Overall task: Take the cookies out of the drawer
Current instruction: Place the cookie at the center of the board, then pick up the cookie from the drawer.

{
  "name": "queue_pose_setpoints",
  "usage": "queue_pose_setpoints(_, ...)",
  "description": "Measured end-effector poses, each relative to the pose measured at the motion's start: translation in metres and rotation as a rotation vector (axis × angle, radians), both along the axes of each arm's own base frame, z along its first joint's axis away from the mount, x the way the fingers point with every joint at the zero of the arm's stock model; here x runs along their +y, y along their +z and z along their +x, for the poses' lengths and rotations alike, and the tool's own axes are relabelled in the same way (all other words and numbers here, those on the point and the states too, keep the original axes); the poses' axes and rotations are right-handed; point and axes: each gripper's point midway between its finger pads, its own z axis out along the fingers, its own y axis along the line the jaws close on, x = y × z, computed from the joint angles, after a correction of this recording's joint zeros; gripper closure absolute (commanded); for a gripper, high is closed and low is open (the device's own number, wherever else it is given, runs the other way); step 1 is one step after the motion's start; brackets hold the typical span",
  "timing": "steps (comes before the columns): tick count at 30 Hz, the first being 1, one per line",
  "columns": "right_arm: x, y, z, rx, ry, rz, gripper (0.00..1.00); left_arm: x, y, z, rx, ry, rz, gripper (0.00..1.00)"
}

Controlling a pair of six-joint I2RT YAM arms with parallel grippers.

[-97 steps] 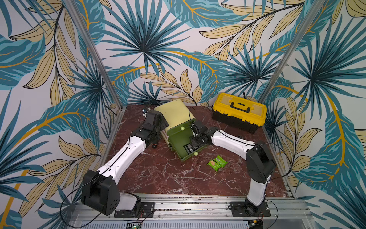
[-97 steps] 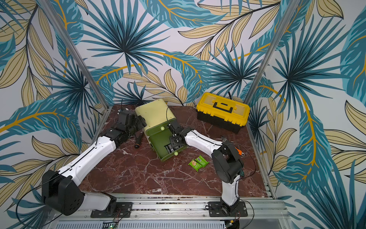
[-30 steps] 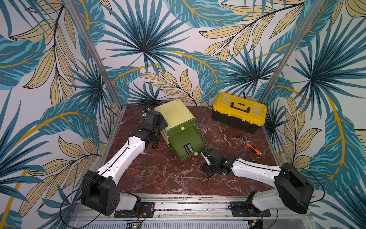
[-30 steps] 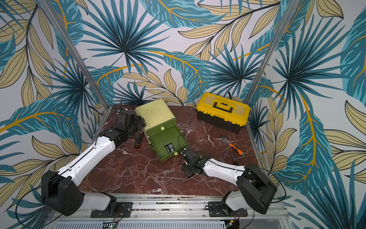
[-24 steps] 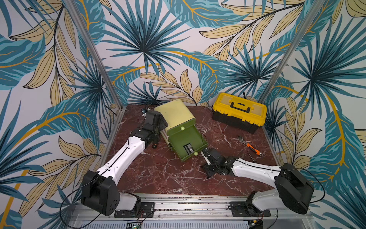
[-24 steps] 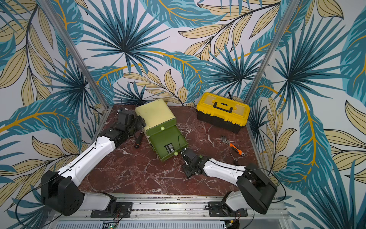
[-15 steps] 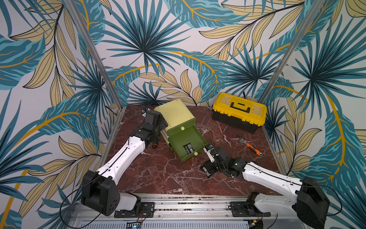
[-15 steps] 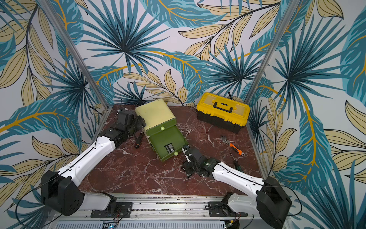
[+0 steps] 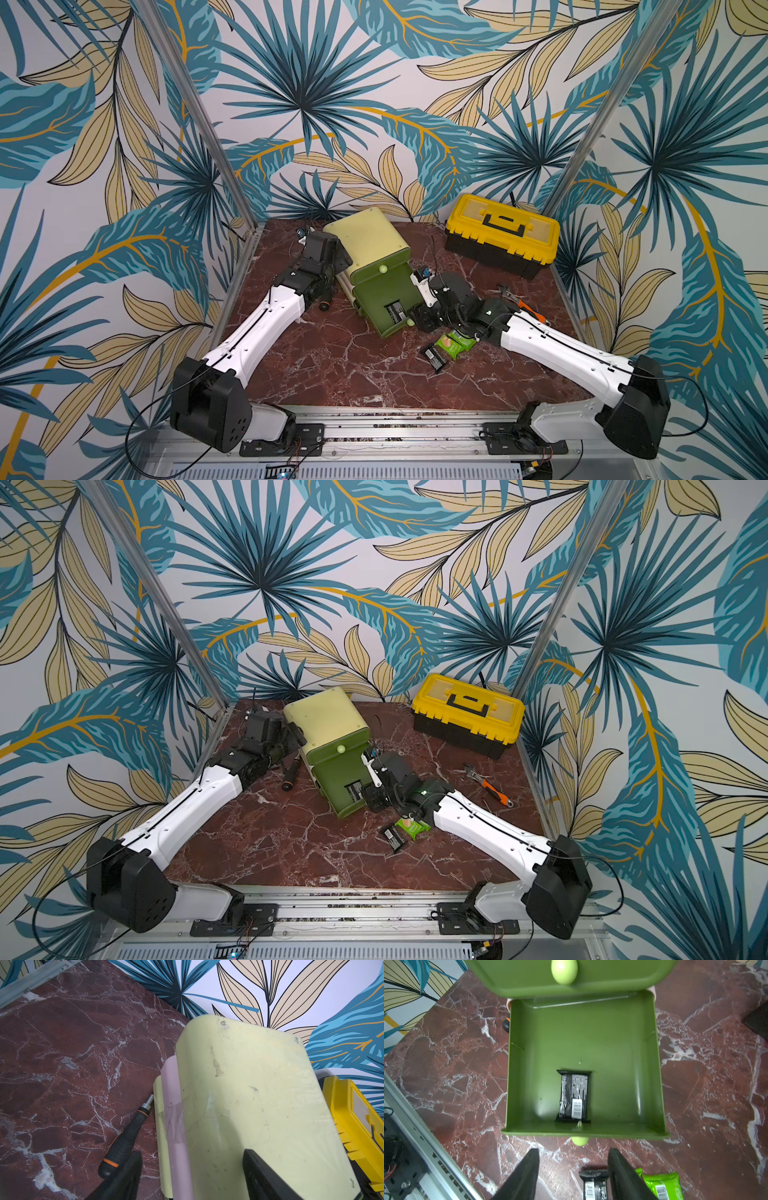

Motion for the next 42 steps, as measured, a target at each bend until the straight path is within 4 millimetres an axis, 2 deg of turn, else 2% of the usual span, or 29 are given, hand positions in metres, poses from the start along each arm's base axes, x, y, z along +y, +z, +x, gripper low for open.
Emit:
queue_pose_setpoints(5,0.021,-0.003,0.020,0.050,-0.013,-0.040,0.36,0.000,0.000,0.000,0.000,0.000,0.000,0.20)
queue_pose_setpoints(9,0.029,-0.017,0.028,0.090,-0.020,-0.081,0.32,0.000,0.000,0.000,0.001,0.000,0.000,0.20)
queue_pose_setpoints(17,0.041,-0.047,0.041,0.146,-0.027,-0.147,0.32,0.000,0.000,0.000,0.001,0.000,0.000,0.20)
queue_pose_setpoints(24,0.045,-0.068,0.048,0.175,-0.034,-0.187,0.32,0.000,0.000,0.000,0.001,0.000,0.000,0.20)
queue_pose_setpoints(42,0.046,-0.091,0.051,0.210,-0.040,-0.241,0.38,0.001,0.000,0.000,0.001,0.002,0.000,0.20)
